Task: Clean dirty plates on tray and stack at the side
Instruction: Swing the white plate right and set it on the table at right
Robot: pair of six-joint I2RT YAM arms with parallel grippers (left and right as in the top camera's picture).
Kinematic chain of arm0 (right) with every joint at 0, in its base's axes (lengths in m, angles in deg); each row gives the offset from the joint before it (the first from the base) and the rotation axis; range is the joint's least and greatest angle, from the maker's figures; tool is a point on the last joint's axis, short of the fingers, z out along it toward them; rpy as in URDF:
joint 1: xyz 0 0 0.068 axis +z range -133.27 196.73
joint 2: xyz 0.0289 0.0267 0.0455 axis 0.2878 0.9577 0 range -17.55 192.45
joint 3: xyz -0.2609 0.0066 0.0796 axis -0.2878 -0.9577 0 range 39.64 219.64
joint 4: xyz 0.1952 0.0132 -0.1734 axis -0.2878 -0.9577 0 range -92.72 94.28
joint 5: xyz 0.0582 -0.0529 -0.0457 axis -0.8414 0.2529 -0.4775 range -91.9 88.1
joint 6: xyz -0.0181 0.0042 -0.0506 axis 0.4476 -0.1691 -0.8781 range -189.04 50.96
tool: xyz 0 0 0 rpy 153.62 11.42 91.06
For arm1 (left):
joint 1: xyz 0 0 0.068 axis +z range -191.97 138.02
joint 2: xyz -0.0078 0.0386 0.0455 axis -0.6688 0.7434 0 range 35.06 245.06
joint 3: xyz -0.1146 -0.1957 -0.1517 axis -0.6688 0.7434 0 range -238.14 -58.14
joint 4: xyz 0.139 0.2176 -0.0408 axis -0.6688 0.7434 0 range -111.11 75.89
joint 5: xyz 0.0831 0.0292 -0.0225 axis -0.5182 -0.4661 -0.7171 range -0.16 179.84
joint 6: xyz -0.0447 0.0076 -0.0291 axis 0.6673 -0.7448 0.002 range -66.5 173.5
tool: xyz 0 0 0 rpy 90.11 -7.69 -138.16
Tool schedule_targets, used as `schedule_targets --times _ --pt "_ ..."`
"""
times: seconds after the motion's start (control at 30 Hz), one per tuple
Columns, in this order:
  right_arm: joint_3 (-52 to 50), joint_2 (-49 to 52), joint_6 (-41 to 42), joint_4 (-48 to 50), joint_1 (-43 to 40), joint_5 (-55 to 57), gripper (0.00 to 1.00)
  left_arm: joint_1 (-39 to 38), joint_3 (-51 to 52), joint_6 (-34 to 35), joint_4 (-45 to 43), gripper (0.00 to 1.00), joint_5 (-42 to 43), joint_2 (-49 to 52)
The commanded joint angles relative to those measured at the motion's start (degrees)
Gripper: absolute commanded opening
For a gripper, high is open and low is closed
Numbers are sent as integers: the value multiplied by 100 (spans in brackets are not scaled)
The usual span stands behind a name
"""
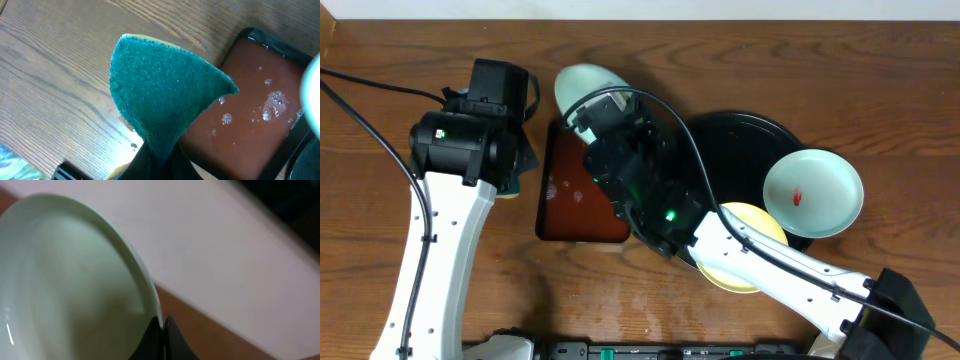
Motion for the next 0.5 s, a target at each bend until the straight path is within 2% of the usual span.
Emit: schedule_targets --times 0.0,0.1,0.2,0.33,0.47 --pt "87 22 1668 -422 -334 -1416 1 24 13 31 -7 8 -28 -31" --pt "87 22 2507 -715 -791 -2247 1 24 13 31 -15 8 -28 -31" --pt "87 9 2951 -828 -1322 -3228 1 24 13 26 -57 8 118 -31" --pt "90 -105 3279 -949 -2291 -5003 1 24 13 24 -74 8 140 -22" --pt "90 -310 3414 -1325 -3421 -6063 1 24 20 -55 -160 8 286 -15"
